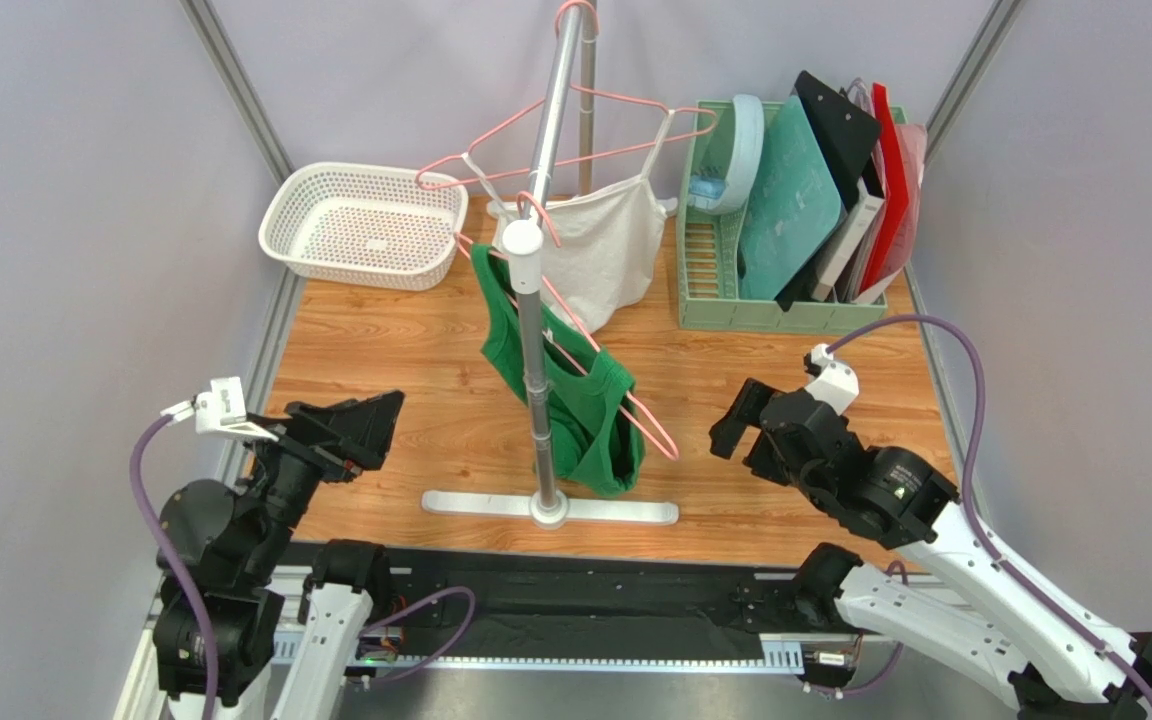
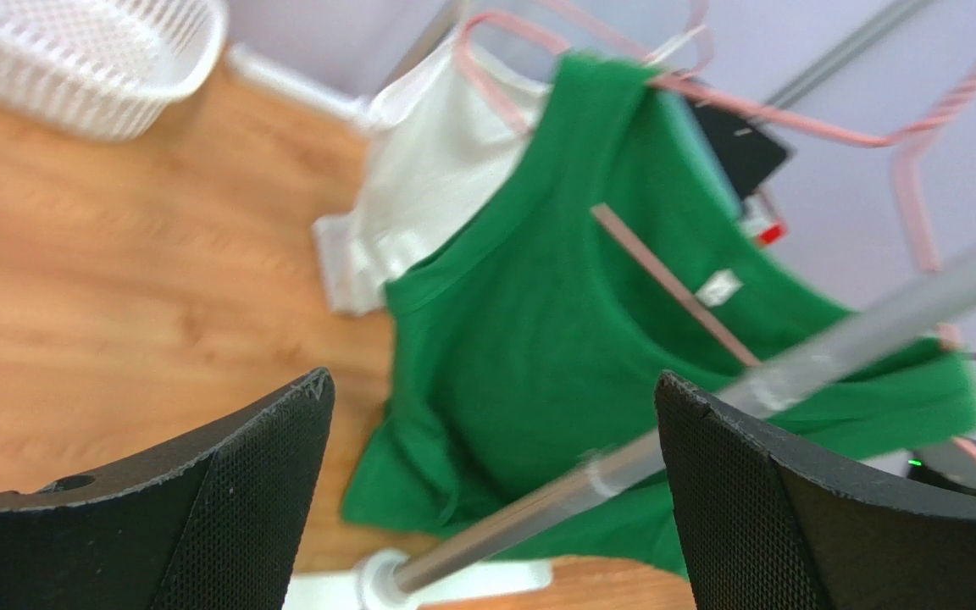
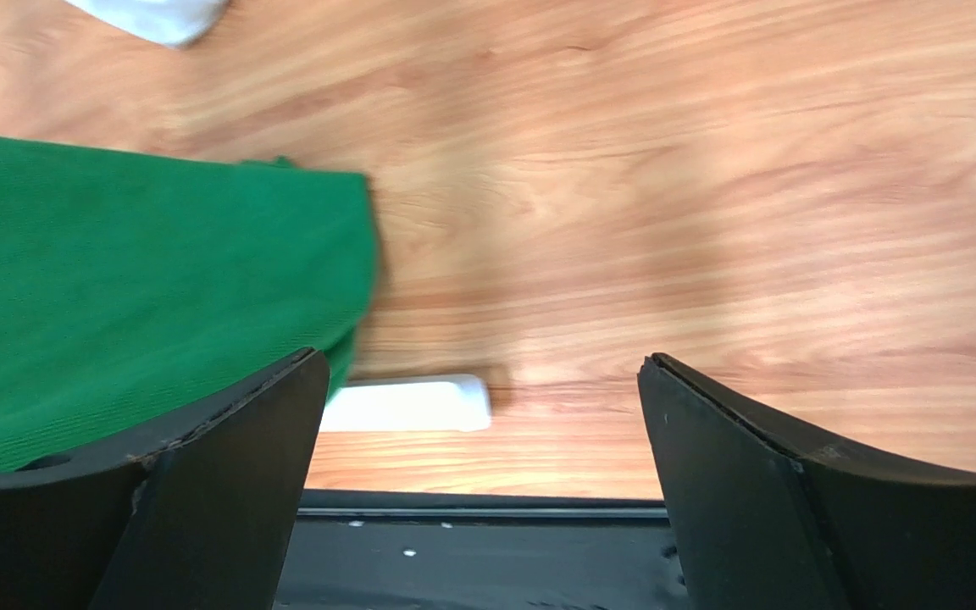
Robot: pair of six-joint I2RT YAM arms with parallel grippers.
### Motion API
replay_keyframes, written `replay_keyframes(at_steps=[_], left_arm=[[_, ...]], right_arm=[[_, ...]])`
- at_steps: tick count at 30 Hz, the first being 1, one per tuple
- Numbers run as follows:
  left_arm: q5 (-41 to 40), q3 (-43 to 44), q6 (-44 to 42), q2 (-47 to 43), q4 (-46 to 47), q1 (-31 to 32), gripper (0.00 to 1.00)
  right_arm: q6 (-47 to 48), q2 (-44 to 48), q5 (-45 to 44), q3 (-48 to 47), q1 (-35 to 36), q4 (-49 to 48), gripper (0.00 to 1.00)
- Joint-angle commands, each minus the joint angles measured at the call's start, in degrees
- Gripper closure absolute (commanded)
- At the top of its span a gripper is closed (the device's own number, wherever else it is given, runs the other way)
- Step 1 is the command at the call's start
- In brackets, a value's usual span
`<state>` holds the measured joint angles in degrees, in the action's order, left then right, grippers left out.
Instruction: Remove the tank top from the hanger
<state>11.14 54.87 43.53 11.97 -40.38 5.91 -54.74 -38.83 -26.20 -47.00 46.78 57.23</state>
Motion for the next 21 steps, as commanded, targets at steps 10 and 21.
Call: replay_keyframes(at_steps=[10, 21], left_arm=[[6.3, 5.7, -5.7, 5.0, -14.2, -0.3, 0.01], [15.9, 2.6, -8.4, 7.7, -3.6, -0.3, 0.01]], right_arm=[[13.4, -2.3, 8.2, -10.1, -0.3, 10.2, 0.00], [22.2, -3.5, 11.9, -12.9, -0.3, 9.1, 0.00]])
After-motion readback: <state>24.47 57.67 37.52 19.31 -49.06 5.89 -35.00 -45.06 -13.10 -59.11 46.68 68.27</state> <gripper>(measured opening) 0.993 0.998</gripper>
